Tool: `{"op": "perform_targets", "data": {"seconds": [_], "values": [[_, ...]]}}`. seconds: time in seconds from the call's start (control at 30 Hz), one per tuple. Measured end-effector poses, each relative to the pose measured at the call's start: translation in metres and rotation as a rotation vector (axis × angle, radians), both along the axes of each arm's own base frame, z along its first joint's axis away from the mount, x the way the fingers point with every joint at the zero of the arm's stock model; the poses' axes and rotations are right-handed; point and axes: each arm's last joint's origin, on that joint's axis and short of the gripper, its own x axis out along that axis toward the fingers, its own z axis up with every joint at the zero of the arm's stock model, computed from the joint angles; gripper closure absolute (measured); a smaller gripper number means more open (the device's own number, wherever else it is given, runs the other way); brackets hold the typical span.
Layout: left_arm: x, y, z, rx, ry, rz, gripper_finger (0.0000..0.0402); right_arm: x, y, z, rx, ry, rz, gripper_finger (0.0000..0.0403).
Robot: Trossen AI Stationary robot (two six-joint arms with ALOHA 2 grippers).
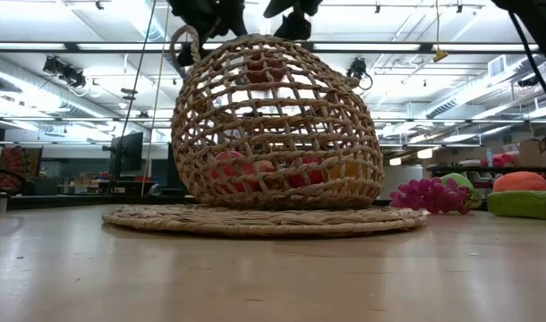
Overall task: Build produce basket
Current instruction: Put the pomegranate into the brown basket, then put the red apple into the brown basket
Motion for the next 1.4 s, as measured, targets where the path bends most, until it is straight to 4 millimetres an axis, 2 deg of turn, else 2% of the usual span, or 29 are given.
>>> {"op": "perform_targets", "data": {"seconds": [0.2,0.33,0.47,0.57,0.73,0.87,0.97,1.07,1.23,1.4], "values": [[-0.009,-0.003,0.008,0.006,-0.020,-0.015,0.0045,-0.014,0.004,0.015,0.052,-0.044,0.004,0.0004],[-0.018,-0.006,0.019,0.024,-0.065,-0.018,0.0045,-0.020,0.004,0.013,0.043,0.013,-0.014,0.0004],[-0.031,-0.012,0.032,0.055,-0.115,-0.018,0.0045,-0.048,0.005,0.024,0.030,0.074,-0.064,0.0004],[-0.041,-0.016,0.047,0.123,-0.189,-0.035,0.0045,-0.068,0.008,0.032,0.074,0.114,-0.107,0.0007],[-0.065,-0.028,0.079,0.352,-0.319,-0.001,0.0045,-0.093,0.022,0.036,0.159,0.219,-0.148,0.0014],[-0.084,-0.039,0.090,0.479,-0.301,0.050,0.0045,-0.098,0.043,0.030,0.214,0.281,-0.149,0.0019],[-0.098,-0.048,0.095,0.532,-0.286,0.065,0.0045,-0.101,0.064,0.020,0.237,0.332,-0.115,0.0021],[-0.106,-0.054,0.097,0.551,-0.275,0.055,0.0045,-0.103,0.087,0.000,0.251,0.424,-0.075,0.0023],[-0.111,-0.059,0.099,0.556,-0.291,0.045,0.0045,-0.110,0.120,-0.048,0.285,0.540,-0.043,0.0023],[-0.111,-0.059,0.099,0.551,-0.290,0.047,0.0045,-0.124,0.144,-0.113,0.400,0.676,-0.144,0.0023]]}}
